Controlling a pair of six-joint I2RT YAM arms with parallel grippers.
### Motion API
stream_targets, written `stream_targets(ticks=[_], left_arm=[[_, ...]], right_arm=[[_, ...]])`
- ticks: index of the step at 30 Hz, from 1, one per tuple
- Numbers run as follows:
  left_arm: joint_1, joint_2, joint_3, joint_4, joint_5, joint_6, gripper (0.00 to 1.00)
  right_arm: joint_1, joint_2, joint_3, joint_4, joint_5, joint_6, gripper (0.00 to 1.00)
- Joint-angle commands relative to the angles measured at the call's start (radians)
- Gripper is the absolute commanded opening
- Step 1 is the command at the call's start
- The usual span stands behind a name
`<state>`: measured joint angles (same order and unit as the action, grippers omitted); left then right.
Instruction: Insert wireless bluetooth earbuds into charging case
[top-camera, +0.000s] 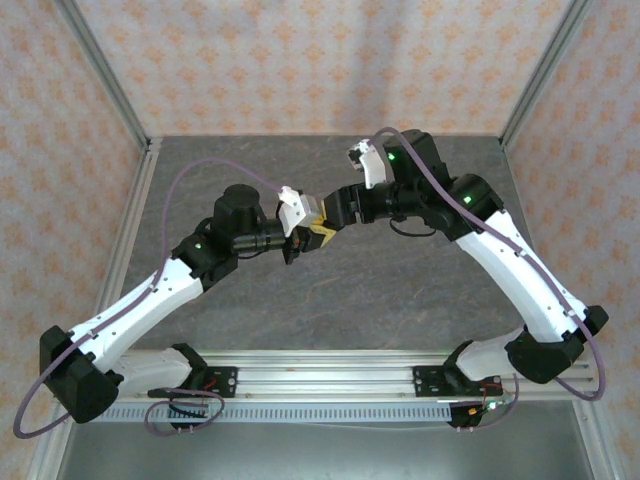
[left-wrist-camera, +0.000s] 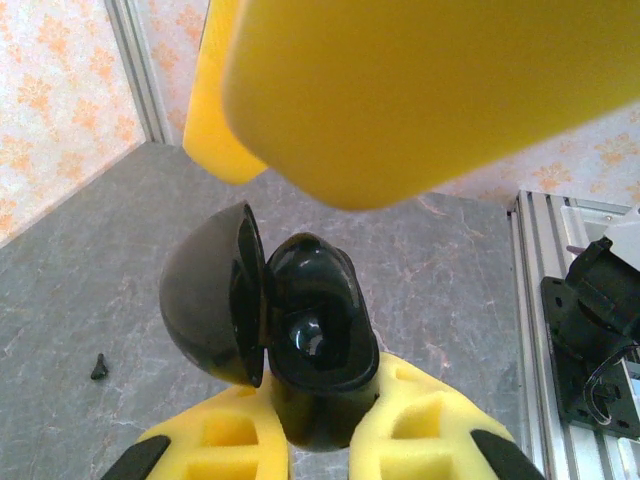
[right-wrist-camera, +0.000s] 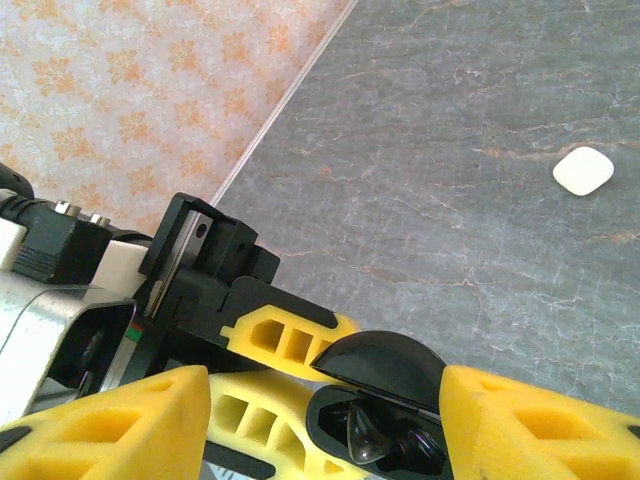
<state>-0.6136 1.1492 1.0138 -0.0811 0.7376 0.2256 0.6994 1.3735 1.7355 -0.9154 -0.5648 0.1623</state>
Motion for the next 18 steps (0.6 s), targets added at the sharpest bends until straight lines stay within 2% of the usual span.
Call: stream_targets(ticks=[1, 10, 14, 18], left_arm=[[-0.005, -0.003, 0.024, 0.028, 0.025, -0.005, 0.0], [-0.004, -0.003, 0.026, 0.021, -0.022, -0.006, 0.0], [-0.005, 0.001, 0.026, 0.023, -0.038, -0.01, 0.0], [-0.005, 0.006, 0.026, 0.029, -0.043, -0.014, 0.0]], right_arm=[[-0.001, 0.005, 0.043, -0.005, 0.018, 0.031, 0.59], [0.019, -0.009, 0.087, -0.077, 0.182, 0.165, 0.38], [0.066, -0.012, 0.075, -0.093, 0.27, 0.205, 0.37], [0.104, 0.018, 0.085, -0.117, 0.299, 0.214, 0.42]])
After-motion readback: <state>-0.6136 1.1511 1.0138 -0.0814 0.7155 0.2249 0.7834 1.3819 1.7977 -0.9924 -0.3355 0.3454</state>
